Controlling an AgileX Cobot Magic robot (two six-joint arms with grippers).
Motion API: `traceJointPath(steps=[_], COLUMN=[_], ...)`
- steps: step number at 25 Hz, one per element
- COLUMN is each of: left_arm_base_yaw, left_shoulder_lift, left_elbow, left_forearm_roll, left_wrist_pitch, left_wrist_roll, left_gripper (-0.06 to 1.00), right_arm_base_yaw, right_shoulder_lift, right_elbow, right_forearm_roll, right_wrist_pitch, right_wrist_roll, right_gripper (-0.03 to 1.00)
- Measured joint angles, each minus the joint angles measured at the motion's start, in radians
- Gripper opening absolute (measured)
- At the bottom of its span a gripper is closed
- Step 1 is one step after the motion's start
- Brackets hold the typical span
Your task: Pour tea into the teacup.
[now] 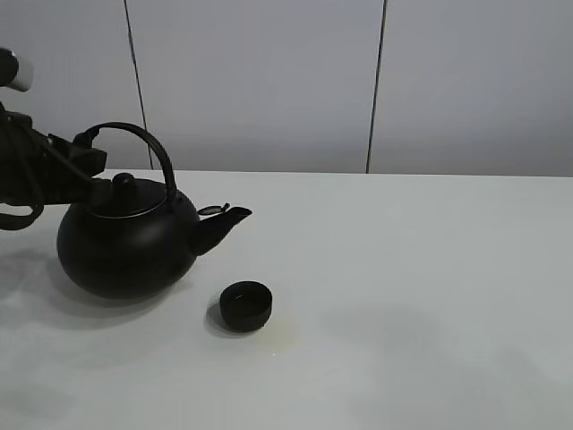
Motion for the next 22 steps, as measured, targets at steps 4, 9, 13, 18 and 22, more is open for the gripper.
traceJointPath(steps=[4,9,13,18,22], left_arm_base_yaw=[0.0,0.0,0.0,0.001,0.001], left_shoulder_lift=[0.021,0.065,0.074,0.074,0.074], left_elbow=[0.012,0.029,0.039,0.039,0.047], left_forearm_roll=[-0.037,-0.05,-0.059,-0.063,-0.058], left_wrist_pitch=[-0.021,-0.051,-0.086,-0.088,-0.113], left_wrist_roll=[0.022,0.025,0.026,0.026,0.021], left_gripper=[0.11,0.11,0.11,0.11,0.17], right_arm_base_yaw=[0.0,0.0,0.0,0.0,0.0], right_shoulder_lift=[0.0,0.0,0.0,0.0,0.0], right_elbow=[0.0,0.0,0.0,0.0,0.0], right_forearm_roll=[0.0,0.0,0.0,0.0,0.0], right_wrist_pitch=[0.0,0.0,0.0,0.0,0.0], right_wrist_roll=[0.0,0.0,0.0,0.0,0.0], right_gripper=[0.52,0.52,0.52,0.52,0.52])
